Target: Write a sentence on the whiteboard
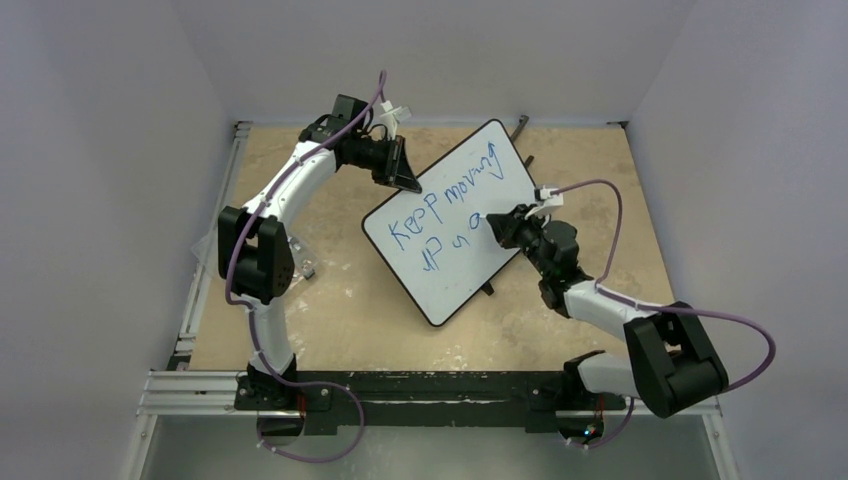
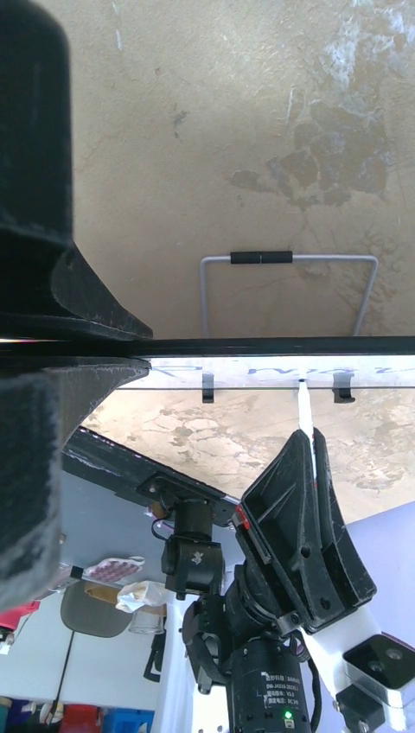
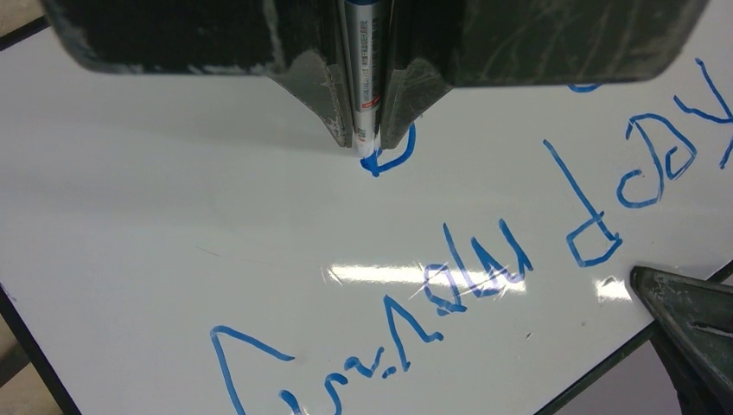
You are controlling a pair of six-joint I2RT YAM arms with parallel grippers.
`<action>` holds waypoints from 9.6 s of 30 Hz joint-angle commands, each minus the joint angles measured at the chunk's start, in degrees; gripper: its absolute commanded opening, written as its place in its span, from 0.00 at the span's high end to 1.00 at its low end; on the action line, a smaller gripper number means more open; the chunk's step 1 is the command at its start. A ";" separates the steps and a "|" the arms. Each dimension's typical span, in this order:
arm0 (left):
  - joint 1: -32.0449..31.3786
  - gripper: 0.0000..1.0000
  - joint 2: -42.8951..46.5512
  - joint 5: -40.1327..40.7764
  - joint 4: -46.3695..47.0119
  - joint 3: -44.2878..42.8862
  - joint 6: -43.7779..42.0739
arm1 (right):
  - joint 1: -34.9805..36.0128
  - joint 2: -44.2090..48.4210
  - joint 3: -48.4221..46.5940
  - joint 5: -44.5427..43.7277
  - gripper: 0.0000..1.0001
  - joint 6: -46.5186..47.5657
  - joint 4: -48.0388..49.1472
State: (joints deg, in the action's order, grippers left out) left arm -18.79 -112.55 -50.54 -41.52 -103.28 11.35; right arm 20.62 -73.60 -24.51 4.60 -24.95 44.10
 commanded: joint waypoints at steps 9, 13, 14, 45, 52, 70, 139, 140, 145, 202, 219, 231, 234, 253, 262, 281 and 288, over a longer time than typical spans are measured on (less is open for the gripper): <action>-1.23 1.00 2.62 -1.14 2.49 -1.50 -3.36 | 0.18 8.20 1.95 -4.40 1.00 1.81 -7.86; -1.25 1.00 2.84 -1.13 2.60 -1.29 -3.36 | 0.20 10.60 0.28 -6.67 1.00 2.57 -9.01; -1.25 1.00 2.93 -1.13 2.71 -1.19 -3.36 | 0.21 10.90 -0.05 -7.23 1.00 2.78 -8.83; -3.48 1.00 6.45 6.68 3.13 2.39 -5.20 | 0.11 9.02 -5.67 -6.64 1.00 8.25 -7.87; -3.31 1.00 6.52 6.47 2.02 2.05 -6.05 | 0.12 8.62 -5.46 -7.69 1.00 9.12 -7.81; -3.32 1.00 6.20 5.66 0.52 1.11 -7.00 | 0.10 4.23 -8.50 -4.70 1.00 7.53 -4.97; -3.60 1.00 8.45 6.16 0.98 3.19 -8.01 | 0.01 0.39 -13.64 -9.06 1.00 7.53 -11.54; -3.70 1.00 8.48 6.16 1.01 3.27 -7.97 | 0.02 0.98 -13.64 -9.19 1.00 7.73 -12.05; -3.66 1.00 8.40 6.25 1.35 3.26 -7.67 | -0.02 5.75 -13.55 -10.61 1.00 8.46 -14.28; -4.07 1.00 9.31 7.84 0.84 3.68 -8.61 | -0.50 -0.89 -14.01 -5.35 1.00 10.98 -12.85; -4.07 1.00 9.46 8.16 0.82 3.62 -8.45 | -0.50 1.71 -7.56 -4.40 1.00 8.87 -14.11; -4.07 1.00 10.29 8.29 0.57 3.95 -8.63 | -0.53 -0.47 -11.47 -7.92 1.00 9.21 -16.83; -4.07 1.00 10.38 8.38 0.56 3.97 -8.72 | -0.57 -0.49 -11.30 -9.18 1.00 9.21 -17.25; -4.22 1.00 10.39 8.36 0.56 3.95 -8.84 | -0.50 -4.45 -19.07 -9.07 1.00 9.78 -18.12; -4.24 1.00 10.14 8.44 0.56 3.78 -8.89 | -0.54 -5.24 -21.03 -7.85 1.00 10.41 -17.97; -4.24 1.00 10.25 8.45 0.32 3.76 -8.94 | -0.55 -2.35 -11.41 -8.13 1.00 8.87 -16.15; -4.33 1.00 10.59 8.53 0.21 3.84 -8.98 | -0.53 -1.46 -10.27 -9.79 1.00 8.74 -16.50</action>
State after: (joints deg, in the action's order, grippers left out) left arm -21.87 -105.38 -42.13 -42.74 -99.48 8.34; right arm 19.81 -75.48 -36.27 -5.10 -15.55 30.33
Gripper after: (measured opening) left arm 0.049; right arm 0.097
